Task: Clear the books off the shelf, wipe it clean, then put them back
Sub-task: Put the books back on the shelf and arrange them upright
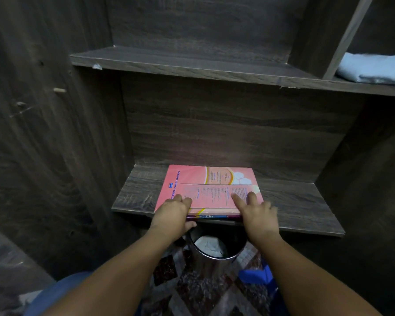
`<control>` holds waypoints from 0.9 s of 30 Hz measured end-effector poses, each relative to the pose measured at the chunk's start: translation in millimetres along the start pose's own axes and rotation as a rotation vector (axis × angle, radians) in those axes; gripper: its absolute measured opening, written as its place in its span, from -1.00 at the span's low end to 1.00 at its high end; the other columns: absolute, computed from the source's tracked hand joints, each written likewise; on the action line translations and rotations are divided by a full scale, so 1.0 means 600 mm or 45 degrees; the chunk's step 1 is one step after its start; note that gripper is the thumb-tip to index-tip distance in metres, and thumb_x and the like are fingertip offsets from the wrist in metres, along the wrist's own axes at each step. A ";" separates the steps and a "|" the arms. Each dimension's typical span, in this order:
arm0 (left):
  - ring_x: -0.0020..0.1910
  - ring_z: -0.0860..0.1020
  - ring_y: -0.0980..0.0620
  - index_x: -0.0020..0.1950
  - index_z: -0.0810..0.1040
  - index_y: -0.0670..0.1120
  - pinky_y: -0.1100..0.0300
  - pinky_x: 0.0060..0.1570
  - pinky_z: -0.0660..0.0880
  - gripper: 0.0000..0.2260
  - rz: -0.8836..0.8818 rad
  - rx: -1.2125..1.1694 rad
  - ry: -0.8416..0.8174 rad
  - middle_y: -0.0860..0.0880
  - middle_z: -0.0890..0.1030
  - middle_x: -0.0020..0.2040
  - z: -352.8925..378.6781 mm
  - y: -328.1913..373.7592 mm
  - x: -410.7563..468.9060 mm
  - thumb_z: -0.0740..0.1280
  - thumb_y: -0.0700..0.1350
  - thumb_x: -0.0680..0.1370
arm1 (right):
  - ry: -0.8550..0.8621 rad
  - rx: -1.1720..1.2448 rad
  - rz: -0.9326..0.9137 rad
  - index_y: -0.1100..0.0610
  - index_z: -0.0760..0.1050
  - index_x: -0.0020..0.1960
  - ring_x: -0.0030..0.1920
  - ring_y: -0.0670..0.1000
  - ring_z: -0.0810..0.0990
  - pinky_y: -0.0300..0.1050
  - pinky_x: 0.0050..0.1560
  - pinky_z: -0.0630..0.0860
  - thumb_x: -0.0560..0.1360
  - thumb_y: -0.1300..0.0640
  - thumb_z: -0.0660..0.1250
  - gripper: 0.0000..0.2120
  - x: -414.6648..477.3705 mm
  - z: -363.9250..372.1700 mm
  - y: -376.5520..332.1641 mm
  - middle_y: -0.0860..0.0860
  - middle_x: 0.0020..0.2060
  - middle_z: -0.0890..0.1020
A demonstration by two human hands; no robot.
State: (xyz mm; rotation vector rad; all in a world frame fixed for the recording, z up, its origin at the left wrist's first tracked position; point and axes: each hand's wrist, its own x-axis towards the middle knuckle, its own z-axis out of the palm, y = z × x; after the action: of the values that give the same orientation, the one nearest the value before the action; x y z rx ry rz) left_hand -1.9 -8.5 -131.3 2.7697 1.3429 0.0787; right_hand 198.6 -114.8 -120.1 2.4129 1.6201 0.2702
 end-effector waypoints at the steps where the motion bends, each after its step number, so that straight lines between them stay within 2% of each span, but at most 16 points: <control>1: 0.10 0.51 -0.12 0.36 0.32 -0.01 0.05 0.05 0.47 -0.44 -0.002 0.028 0.022 -0.07 0.44 0.19 -0.003 0.005 -0.002 0.35 0.22 0.48 | 0.102 -0.013 0.034 -0.14 -0.02 0.53 0.04 0.23 0.46 0.08 -0.03 0.43 0.55 0.21 0.21 -0.32 -0.004 -0.007 -0.004 0.12 0.35 0.29; 2: 0.09 0.52 -0.14 0.40 0.26 -0.01 0.04 0.02 0.48 -0.40 0.003 0.054 0.044 -0.08 0.42 0.21 -0.007 0.011 -0.004 0.33 0.24 0.48 | 0.228 -0.005 0.063 -0.13 0.12 0.50 -0.02 0.22 0.47 0.07 -0.08 0.43 0.52 0.21 0.24 -0.36 -0.004 -0.016 -0.005 0.11 0.32 0.36; 4: 0.08 0.53 -0.16 0.49 0.12 0.00 0.04 -0.03 0.50 -0.34 0.017 0.089 0.090 -0.09 0.38 0.25 -0.010 0.025 -0.006 0.28 0.23 0.52 | 0.488 0.084 0.065 -0.05 0.46 0.32 -0.21 0.22 0.46 0.05 -0.24 0.44 0.38 0.23 0.36 -0.47 -0.002 -0.030 -0.006 0.13 0.18 0.52; 6: 0.07 0.53 -0.15 0.53 0.05 -0.01 0.04 -0.07 0.51 -0.35 0.022 0.108 0.154 -0.10 0.35 0.29 -0.015 0.035 -0.002 0.23 0.21 0.56 | 0.710 0.196 0.002 0.06 0.59 0.15 -0.29 0.23 0.44 0.05 -0.33 0.46 0.34 0.26 0.35 -0.61 0.002 -0.039 -0.006 0.16 0.08 0.59; 9: 0.05 0.56 -0.13 0.53 0.06 -0.02 0.05 -0.11 0.52 -0.38 -0.024 0.112 0.216 -0.09 0.36 0.27 -0.028 0.035 0.007 0.23 0.14 0.57 | 0.885 0.331 -0.068 0.10 0.60 0.09 -0.20 0.22 0.43 0.04 -0.30 0.52 0.39 0.21 0.14 -0.63 0.002 -0.051 -0.020 0.14 0.10 0.58; 12: 0.06 0.59 -0.15 0.54 0.06 -0.03 0.03 -0.05 0.53 -0.39 -0.079 0.122 0.193 -0.09 0.42 0.25 -0.041 0.029 0.015 0.24 0.07 0.58 | 0.935 0.682 -0.079 0.11 0.55 0.19 0.05 0.18 0.42 0.07 -0.15 0.58 0.46 0.24 0.19 -0.66 0.005 -0.067 -0.023 0.15 0.22 0.53; 13: 0.07 0.59 -0.15 0.54 0.06 -0.03 0.03 -0.02 0.53 -0.39 -0.094 0.104 0.186 -0.09 0.43 0.26 -0.042 0.027 0.016 0.24 0.07 0.58 | 0.929 0.828 -0.066 0.09 0.48 0.28 0.14 0.17 0.43 0.10 -0.07 0.59 0.47 0.28 0.26 -0.61 0.006 -0.067 -0.021 0.16 0.27 0.49; 15: 0.08 0.59 -0.15 0.54 0.09 -0.01 0.03 0.00 0.52 -0.40 -0.129 0.049 0.191 -0.06 0.44 0.28 -0.044 0.025 0.014 0.24 0.09 0.58 | 0.972 0.974 -0.066 0.07 0.26 0.43 0.26 0.23 0.45 0.14 -0.03 0.57 0.34 0.40 0.40 -0.27 0.006 -0.069 -0.022 0.21 0.37 0.39; 17: 0.07 0.59 -0.15 0.53 0.12 0.02 0.03 0.01 0.52 -0.41 -0.165 -0.015 0.224 -0.04 0.45 0.29 -0.045 0.022 0.009 0.25 0.10 0.57 | 0.948 1.080 -0.007 0.05 0.09 0.51 0.38 0.19 0.34 0.12 0.10 0.52 0.32 0.41 0.43 -0.11 0.005 -0.066 -0.028 0.21 0.44 0.28; 19: 0.08 0.59 -0.16 0.53 0.15 0.04 0.03 0.03 0.50 -0.43 -0.219 -0.088 0.263 -0.05 0.49 0.28 -0.049 0.015 0.006 0.26 0.10 0.57 | 0.816 1.147 0.059 0.04 0.03 0.55 0.41 0.15 0.30 0.08 0.23 0.45 0.39 0.34 0.40 -0.13 0.007 -0.061 -0.039 0.17 0.45 0.26; 24: 0.09 0.57 -0.21 0.49 0.26 0.07 0.00 0.05 0.45 -0.48 -0.404 -0.475 0.487 -0.12 0.58 0.20 -0.070 -0.010 -0.004 0.31 0.02 0.55 | 0.485 0.928 -0.029 0.08 0.23 0.50 0.28 0.15 0.44 0.05 0.14 0.51 0.48 0.20 0.34 -0.38 0.001 -0.046 -0.053 0.10 0.33 0.40; 27: 0.01 0.58 -0.26 0.42 0.39 0.00 -0.03 0.01 0.47 -0.55 -0.503 -0.674 0.605 -0.20 0.62 0.03 -0.079 -0.032 -0.006 0.32 -0.03 0.53 | 0.337 0.771 -0.036 0.08 0.29 0.45 0.24 0.10 0.44 -0.01 0.12 0.50 0.55 0.10 0.27 -0.52 -0.001 -0.046 -0.054 0.07 0.29 0.42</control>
State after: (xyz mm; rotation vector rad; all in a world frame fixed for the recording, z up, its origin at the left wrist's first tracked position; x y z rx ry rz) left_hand -22.9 2.4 -85.6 2.0751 1.6350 0.9622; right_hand 162.3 -101.5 -102.8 2.8806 2.0959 0.1027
